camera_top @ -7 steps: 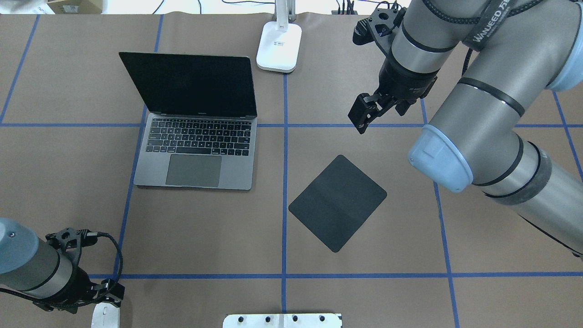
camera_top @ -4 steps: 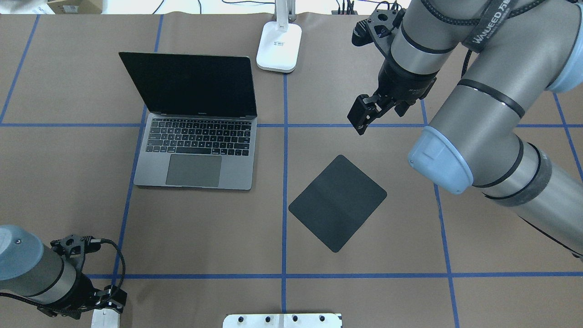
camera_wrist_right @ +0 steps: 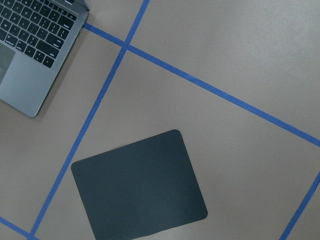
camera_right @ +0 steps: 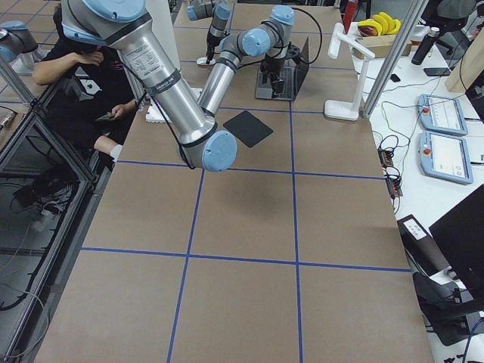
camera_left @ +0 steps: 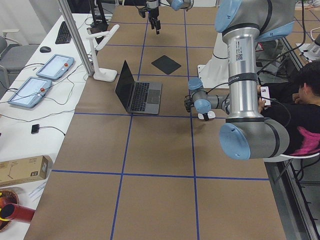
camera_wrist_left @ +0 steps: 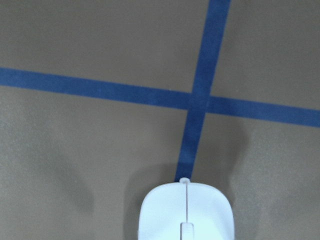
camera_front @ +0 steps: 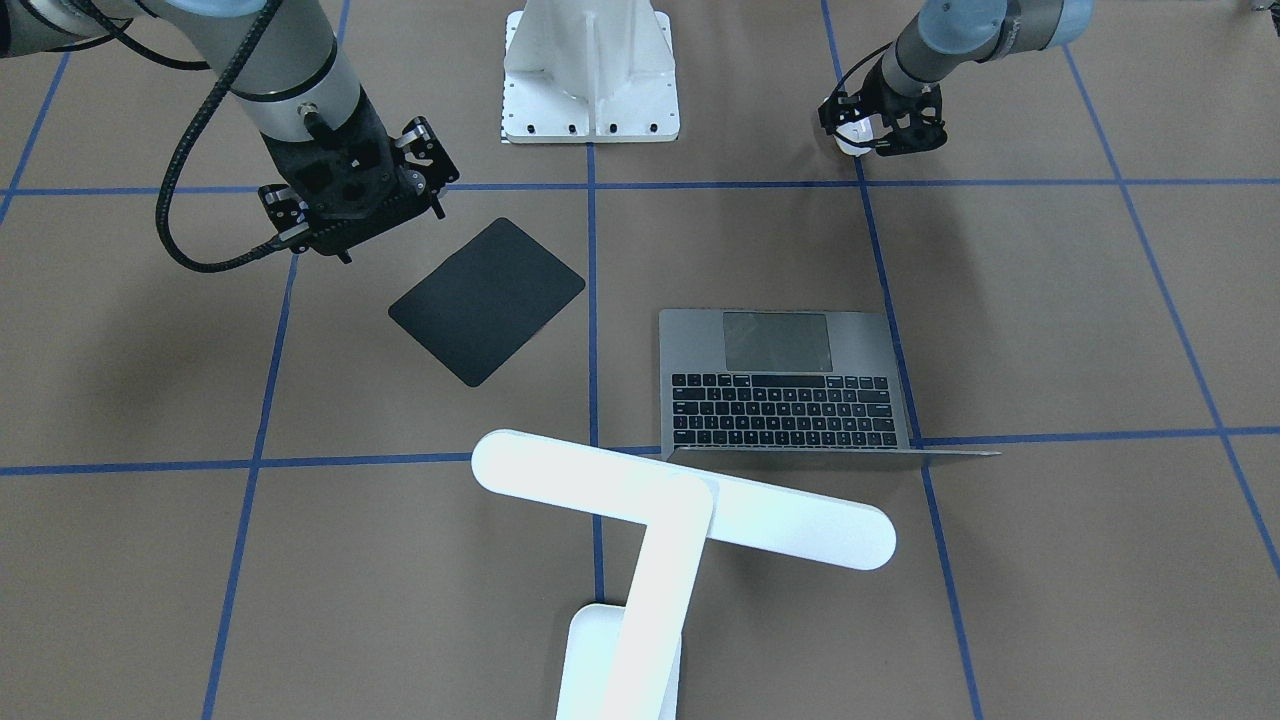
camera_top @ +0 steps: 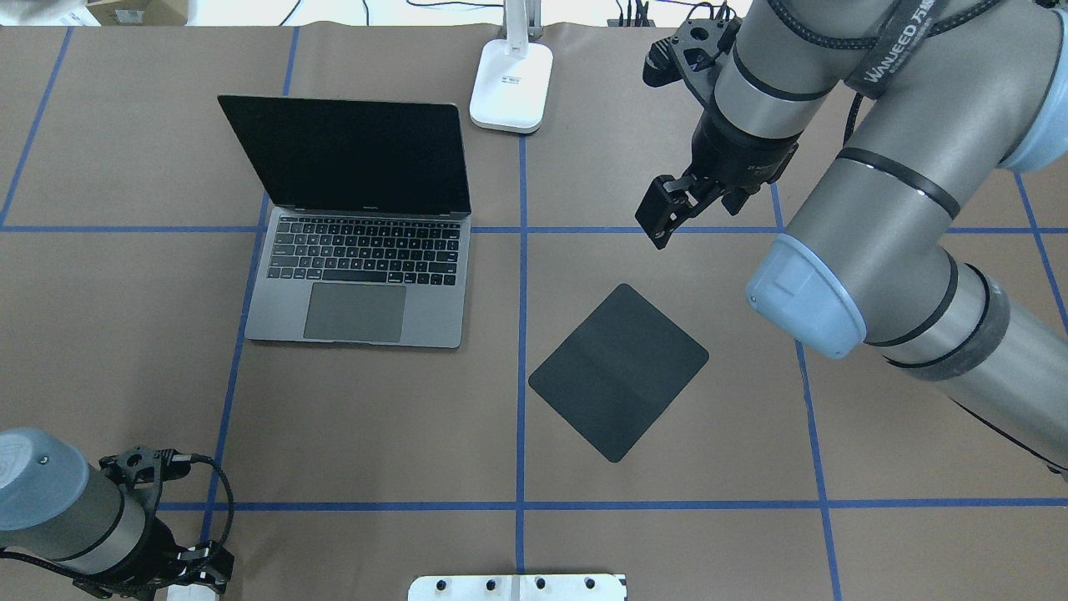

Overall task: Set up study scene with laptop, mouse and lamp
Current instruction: 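Grasp the white mouse with the left gripper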

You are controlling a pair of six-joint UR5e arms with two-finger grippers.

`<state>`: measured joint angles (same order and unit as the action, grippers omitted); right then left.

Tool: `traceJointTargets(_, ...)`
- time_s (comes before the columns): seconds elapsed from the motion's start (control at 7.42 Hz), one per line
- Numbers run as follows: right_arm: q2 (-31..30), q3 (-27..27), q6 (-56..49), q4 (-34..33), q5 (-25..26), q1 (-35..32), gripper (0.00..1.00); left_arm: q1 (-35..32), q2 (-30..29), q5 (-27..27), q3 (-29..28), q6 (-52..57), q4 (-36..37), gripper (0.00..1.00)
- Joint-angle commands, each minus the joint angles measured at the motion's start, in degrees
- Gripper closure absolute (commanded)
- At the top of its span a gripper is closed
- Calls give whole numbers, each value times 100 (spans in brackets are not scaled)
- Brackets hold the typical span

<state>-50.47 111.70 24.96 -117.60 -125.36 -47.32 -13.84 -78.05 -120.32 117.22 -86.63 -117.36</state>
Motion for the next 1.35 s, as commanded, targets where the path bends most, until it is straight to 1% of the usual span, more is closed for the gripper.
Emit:
traceJointTargets(0.0, -6, 1, 0, -9, 64, 38, 0, 30, -9, 0, -15, 58, -6, 18)
traceJointTargets(0.67, -24, 44, 0, -9, 152, 82, 0, 30, -18, 0, 11, 58, 3, 31)
traceJointTargets(1.21, -59, 44, 9, -9, 170, 100, 0, 30, -35, 0, 64, 32, 3, 32)
